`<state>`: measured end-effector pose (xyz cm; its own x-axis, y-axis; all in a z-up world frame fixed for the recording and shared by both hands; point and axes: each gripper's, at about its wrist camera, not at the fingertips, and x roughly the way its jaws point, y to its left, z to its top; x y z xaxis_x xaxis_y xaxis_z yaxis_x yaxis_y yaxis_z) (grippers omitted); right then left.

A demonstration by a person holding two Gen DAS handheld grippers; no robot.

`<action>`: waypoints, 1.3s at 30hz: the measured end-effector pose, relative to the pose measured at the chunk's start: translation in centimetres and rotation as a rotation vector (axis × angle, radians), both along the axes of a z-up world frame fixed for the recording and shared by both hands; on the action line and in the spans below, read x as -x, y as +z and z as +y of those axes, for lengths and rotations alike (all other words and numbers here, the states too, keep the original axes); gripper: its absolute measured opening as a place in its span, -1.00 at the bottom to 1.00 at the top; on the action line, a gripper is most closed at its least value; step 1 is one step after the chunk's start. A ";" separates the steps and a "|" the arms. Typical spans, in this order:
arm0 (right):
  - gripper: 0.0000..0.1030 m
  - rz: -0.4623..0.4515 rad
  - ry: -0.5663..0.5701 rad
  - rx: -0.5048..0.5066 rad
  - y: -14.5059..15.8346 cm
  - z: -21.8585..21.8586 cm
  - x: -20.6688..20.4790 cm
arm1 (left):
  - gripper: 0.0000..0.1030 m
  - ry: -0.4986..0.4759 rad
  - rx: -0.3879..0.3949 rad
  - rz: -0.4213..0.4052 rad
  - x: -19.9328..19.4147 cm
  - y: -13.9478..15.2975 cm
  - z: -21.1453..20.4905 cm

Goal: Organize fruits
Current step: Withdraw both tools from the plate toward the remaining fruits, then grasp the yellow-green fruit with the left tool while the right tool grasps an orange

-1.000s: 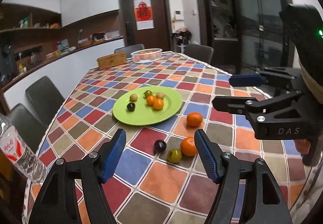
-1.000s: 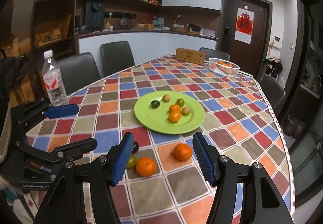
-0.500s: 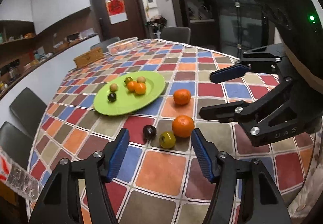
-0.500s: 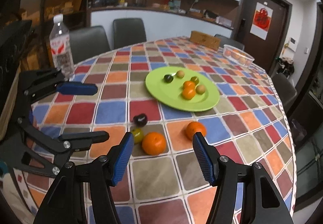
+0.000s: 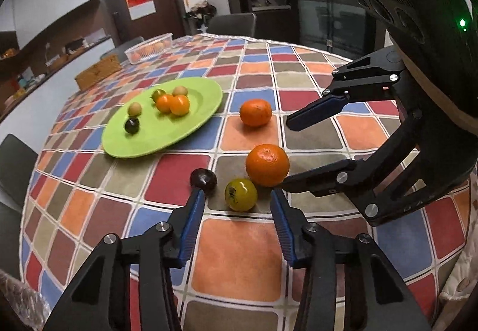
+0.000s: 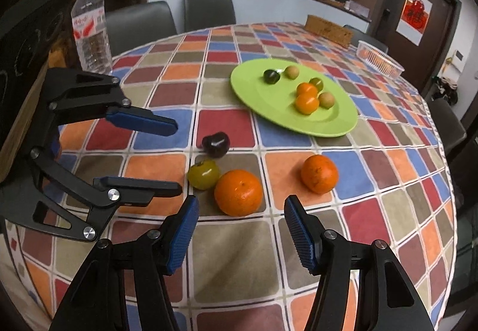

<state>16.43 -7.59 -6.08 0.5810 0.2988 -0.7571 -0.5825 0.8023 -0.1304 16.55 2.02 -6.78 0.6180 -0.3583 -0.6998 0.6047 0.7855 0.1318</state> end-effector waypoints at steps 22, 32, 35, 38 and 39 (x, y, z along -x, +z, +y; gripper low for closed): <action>-0.19 0.065 0.043 -0.019 -1.8 0.7 -2.3 | -0.47 -0.016 0.008 0.094 -2.7 -1.8 -0.2; -0.20 0.068 -0.013 -0.081 -1.4 -0.3 -1.6 | -0.48 0.059 0.050 0.095 -1.4 -0.8 0.0; -0.20 0.060 -0.026 -0.097 -0.9 -0.6 -1.2 | -0.48 0.079 0.057 0.091 -0.9 -0.3 0.0; -0.20 0.044 -0.038 -0.109 -0.3 -0.9 -0.8 | -0.48 0.098 0.067 0.071 -0.2 0.6 -0.1; -0.20 0.038 -0.041 -0.115 0.0 -1.0 -0.7 | -0.48 0.103 0.070 0.065 0.0 0.8 -0.1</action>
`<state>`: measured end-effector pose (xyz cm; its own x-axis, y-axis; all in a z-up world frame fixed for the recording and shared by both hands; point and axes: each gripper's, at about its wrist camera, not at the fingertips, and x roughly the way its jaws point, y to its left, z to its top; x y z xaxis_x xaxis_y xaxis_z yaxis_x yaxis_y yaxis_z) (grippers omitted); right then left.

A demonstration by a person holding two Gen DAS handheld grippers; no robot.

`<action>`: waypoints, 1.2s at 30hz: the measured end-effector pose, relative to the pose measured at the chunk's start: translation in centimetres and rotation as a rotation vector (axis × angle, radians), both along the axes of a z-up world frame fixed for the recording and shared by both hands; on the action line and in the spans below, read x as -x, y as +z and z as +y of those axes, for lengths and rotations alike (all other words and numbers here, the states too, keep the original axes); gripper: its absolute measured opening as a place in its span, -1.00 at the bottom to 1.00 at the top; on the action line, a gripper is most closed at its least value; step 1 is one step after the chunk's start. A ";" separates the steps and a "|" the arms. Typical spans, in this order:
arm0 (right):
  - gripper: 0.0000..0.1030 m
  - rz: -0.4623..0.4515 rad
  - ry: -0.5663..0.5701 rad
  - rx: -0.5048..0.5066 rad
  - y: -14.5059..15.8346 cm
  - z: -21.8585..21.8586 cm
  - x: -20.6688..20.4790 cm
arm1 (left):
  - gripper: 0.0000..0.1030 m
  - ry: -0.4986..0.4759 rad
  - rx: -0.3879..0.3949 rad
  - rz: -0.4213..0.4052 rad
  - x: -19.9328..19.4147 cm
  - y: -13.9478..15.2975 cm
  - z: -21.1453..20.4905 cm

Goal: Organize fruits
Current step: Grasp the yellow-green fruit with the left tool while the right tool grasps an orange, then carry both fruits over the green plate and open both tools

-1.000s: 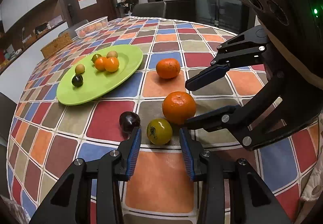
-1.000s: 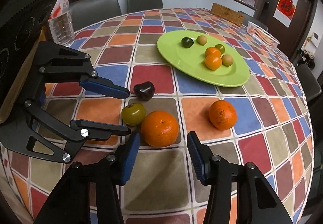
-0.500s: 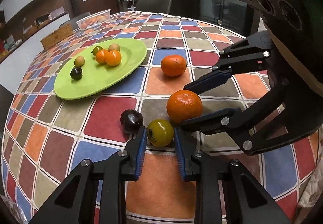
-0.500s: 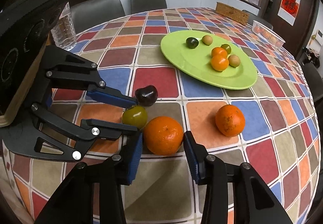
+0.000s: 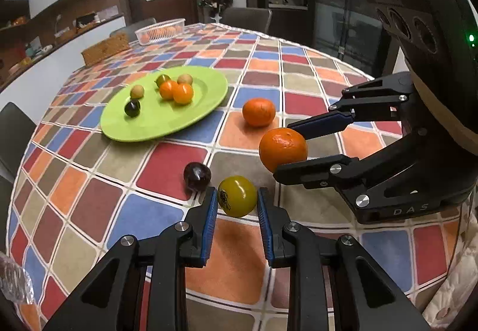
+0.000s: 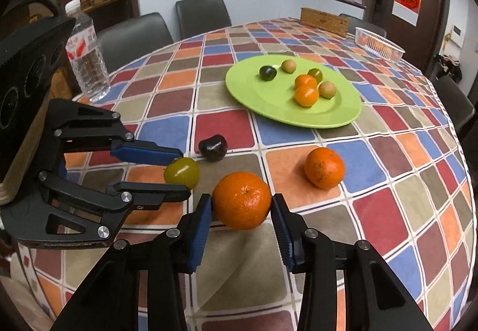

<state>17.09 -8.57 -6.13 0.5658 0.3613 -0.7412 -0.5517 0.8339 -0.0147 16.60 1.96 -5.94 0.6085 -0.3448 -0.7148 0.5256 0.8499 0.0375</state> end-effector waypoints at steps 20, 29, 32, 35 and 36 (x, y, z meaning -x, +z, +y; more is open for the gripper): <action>-0.20 -0.130 -0.105 -0.101 5.4 -1.9 0.8 | -0.48 0.165 0.062 -0.141 0.9 5.4 0.8; -0.20 -0.187 -0.136 -0.139 7.9 -2.1 -1.4 | -0.48 0.223 0.082 -0.191 -0.8 7.5 1.3; -0.20 -0.189 -0.141 -0.146 8.5 -2.2 -2.5 | -0.48 0.236 0.080 -0.205 -1.7 8.0 1.3; -0.20 -0.197 -0.145 -0.133 8.9 -2.2 -3.8 | -0.48 0.246 0.080 -0.212 -2.7 8.4 1.3; -0.20 -0.196 -0.145 -0.133 9.0 -2.2 -4.1 | -0.48 0.249 0.083 -0.214 -3.1 8.5 1.3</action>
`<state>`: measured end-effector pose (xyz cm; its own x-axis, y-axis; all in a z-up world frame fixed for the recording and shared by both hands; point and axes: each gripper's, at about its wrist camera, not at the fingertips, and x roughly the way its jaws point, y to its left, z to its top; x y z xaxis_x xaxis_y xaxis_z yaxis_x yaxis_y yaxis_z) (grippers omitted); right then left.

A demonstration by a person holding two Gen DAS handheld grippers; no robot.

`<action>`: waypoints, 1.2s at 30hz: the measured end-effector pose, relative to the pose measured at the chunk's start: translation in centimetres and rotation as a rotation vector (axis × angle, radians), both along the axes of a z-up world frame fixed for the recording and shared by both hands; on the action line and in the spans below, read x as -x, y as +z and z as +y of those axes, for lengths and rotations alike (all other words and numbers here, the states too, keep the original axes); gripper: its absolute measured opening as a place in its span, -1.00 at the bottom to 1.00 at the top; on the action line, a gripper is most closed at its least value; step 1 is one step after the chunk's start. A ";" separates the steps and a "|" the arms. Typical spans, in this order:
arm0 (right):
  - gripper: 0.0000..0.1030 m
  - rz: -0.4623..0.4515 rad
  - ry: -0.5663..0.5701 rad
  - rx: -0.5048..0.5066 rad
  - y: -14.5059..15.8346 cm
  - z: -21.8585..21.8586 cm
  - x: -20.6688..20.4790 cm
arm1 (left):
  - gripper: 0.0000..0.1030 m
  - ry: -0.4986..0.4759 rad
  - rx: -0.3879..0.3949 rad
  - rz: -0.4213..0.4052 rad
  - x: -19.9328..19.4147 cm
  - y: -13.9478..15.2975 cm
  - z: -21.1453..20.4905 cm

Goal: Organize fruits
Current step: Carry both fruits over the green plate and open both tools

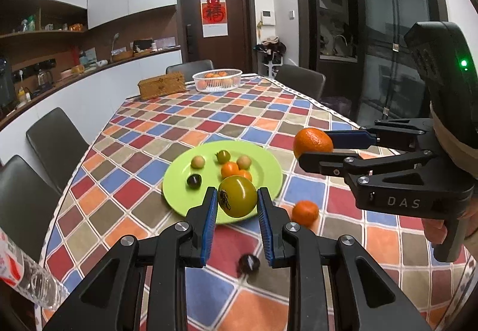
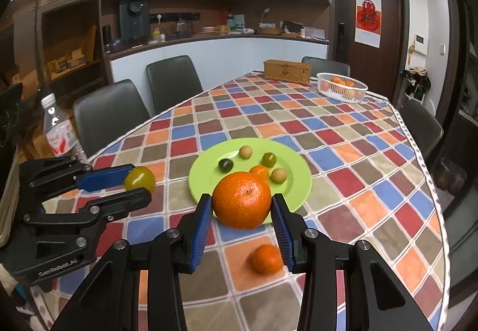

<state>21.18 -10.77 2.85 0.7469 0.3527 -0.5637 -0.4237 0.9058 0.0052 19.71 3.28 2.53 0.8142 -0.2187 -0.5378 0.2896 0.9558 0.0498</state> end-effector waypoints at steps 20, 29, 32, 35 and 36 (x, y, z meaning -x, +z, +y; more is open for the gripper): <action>-0.20 0.204 -0.022 0.059 -3.5 -0.1 -11.1 | -0.48 0.078 0.071 0.189 -10.3 -3.2 1.0; -0.20 0.268 -0.037 0.107 -6.3 0.2 -14.1 | -0.48 0.095 0.065 0.275 -13.5 -6.0 1.2; -0.20 0.288 -0.040 0.105 -7.0 0.1 -14.8 | -0.47 0.102 0.060 0.280 -13.9 -6.4 1.2; -0.19 0.295 -0.039 0.101 -7.4 0.1 -14.9 | -0.24 0.114 0.054 0.273 -14.0 -6.5 1.3; -0.19 0.298 -0.041 0.101 -7.6 0.0 -14.9 | -0.20 0.116 0.056 0.268 -13.9 -6.4 1.3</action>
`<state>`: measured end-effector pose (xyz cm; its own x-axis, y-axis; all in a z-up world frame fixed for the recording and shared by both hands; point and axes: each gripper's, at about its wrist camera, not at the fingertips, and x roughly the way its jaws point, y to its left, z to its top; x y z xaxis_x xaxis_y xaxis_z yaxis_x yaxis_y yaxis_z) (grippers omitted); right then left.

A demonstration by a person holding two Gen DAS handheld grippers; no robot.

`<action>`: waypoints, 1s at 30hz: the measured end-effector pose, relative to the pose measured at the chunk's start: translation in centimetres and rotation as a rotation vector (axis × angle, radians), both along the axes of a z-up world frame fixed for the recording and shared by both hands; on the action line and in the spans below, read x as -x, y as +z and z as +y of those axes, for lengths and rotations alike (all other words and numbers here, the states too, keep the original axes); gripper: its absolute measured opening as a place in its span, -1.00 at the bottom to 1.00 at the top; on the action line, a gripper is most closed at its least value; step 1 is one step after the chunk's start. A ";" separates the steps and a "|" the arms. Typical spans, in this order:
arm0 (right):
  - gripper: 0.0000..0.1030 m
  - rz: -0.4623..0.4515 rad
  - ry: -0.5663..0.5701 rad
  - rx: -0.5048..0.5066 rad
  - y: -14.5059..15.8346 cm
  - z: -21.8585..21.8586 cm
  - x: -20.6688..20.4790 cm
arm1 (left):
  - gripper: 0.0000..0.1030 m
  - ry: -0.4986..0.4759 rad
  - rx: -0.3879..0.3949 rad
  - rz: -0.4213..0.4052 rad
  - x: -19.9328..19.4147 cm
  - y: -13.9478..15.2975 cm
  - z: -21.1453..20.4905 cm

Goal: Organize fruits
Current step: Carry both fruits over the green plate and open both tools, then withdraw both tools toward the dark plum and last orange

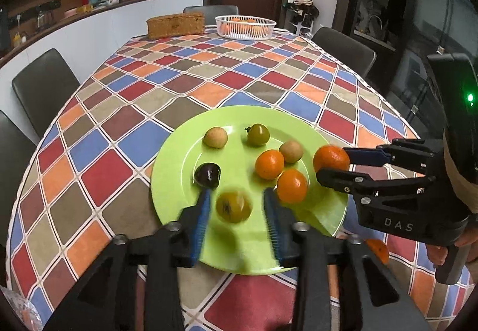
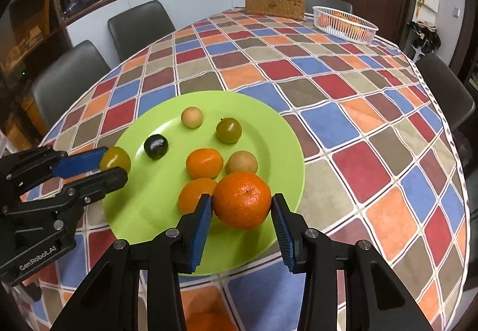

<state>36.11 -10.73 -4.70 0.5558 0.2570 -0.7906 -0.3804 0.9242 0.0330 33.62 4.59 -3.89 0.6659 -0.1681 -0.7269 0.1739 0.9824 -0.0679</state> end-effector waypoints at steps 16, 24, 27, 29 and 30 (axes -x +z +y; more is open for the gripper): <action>-0.06 -0.127 0.019 -0.043 4.2 -0.7 5.4 | -0.02 0.028 -0.056 -0.115 5.3 4.7 -0.6; 0.04 -0.153 -0.008 -0.025 6.2 -0.9 8.9 | 0.11 0.049 -0.061 -0.130 8.9 6.5 -0.7; 0.04 -0.143 -0.022 -0.021 6.2 -1.2 9.9 | 0.17 0.064 -0.058 -0.131 10.1 6.6 -0.6; 0.04 -0.142 -0.033 -0.020 6.1 -1.4 10.5 | 0.19 0.074 -0.057 -0.128 10.9 6.3 -0.6; 0.04 -0.138 -0.039 -0.021 5.9 -1.5 10.7 | 0.19 0.076 -0.051 -0.120 11.2 6.0 -0.6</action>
